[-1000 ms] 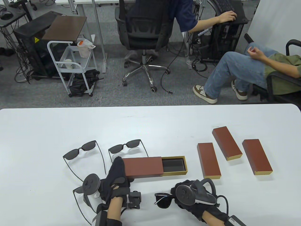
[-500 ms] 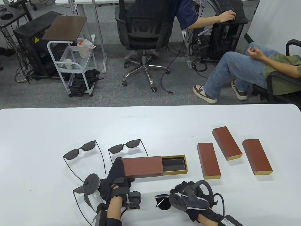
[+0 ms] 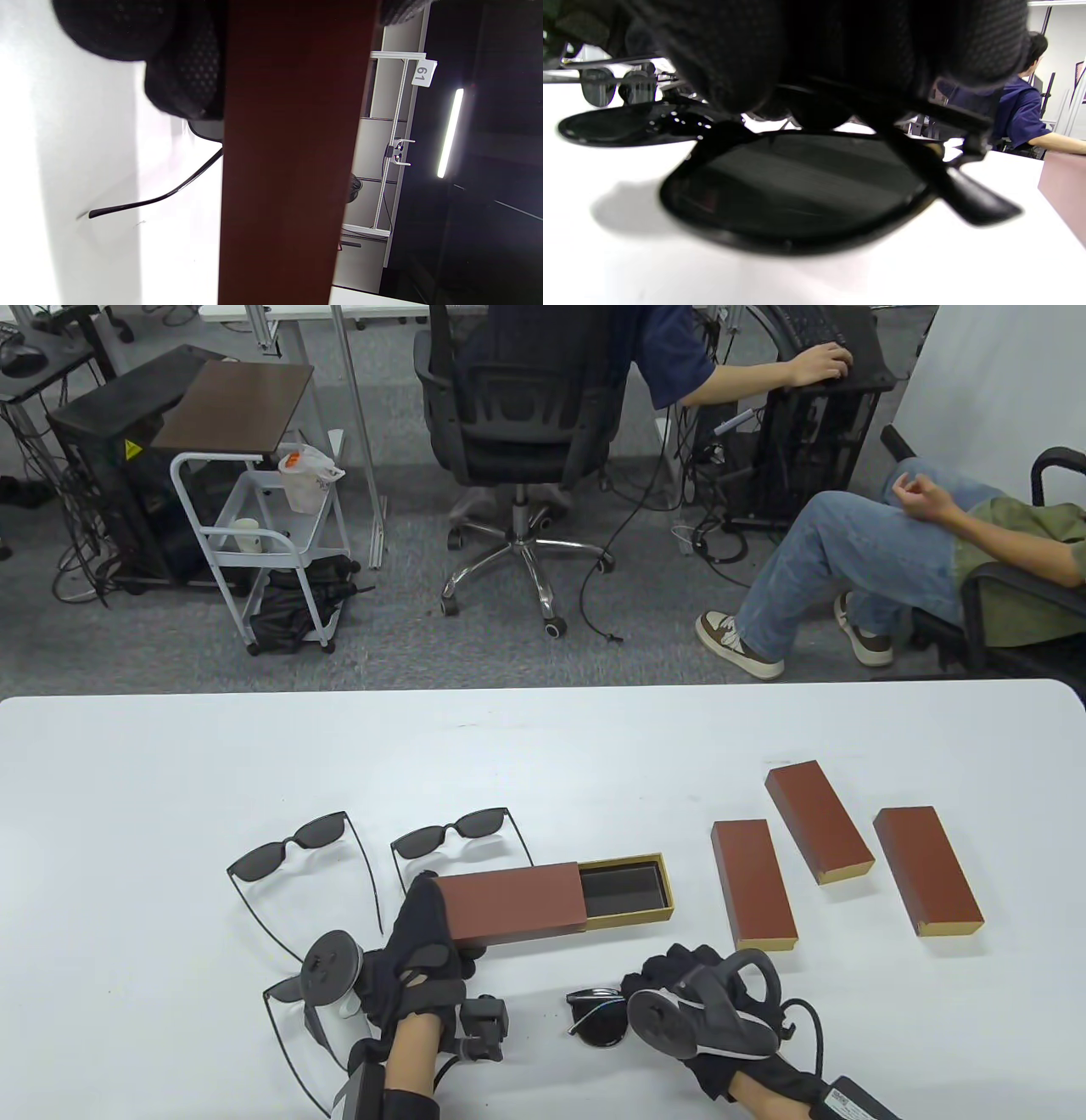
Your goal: Slide to open storage boxes and store sunglasses
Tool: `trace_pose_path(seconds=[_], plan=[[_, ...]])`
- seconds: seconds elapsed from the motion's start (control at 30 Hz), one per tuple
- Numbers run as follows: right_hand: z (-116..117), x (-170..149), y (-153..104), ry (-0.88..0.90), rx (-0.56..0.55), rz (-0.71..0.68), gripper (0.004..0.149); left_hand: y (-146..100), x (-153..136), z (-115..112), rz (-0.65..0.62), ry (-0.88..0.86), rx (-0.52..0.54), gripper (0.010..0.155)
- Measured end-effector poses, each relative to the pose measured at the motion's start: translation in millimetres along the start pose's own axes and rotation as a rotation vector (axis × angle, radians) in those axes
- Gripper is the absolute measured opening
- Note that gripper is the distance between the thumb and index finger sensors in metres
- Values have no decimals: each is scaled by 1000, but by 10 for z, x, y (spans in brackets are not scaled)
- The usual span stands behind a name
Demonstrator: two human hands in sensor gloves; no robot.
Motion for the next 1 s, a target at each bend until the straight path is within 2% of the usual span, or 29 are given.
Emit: trace_pose_path(seconds=[0.3, 0.43, 0.67, 0.87, 1.0], plan=[[-758, -301, 9, -8, -141, 52, 38, 4, -5, 1, 5, 4, 3, 73], [-996, -452, 87, -41, -193, 112, 38, 2, -13, -13, 7, 12, -9, 73], [-1111, -485, 257, -232, -202, 150, 38, -4, -19, -73, 11, 15, -55, 73], [-1094, -332, 302, -402, -166, 84, 38, -12, 1, -143, 8, 13, -97, 73], [-1081, -252, 320, -433, -136, 67, 37, -24, 28, -195, -1, 18, -131, 73]])
Point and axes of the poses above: the tracker on the back of each hand, its own x axis roughly to the thumb side, its own y axis roughly from the wrist to the fingertips, z = x × y, the point moved 2 cm from there along y, roughly from the wrist to the fingertips, and after that the axes turned 3 degrees about z, right-handed, at the moved point
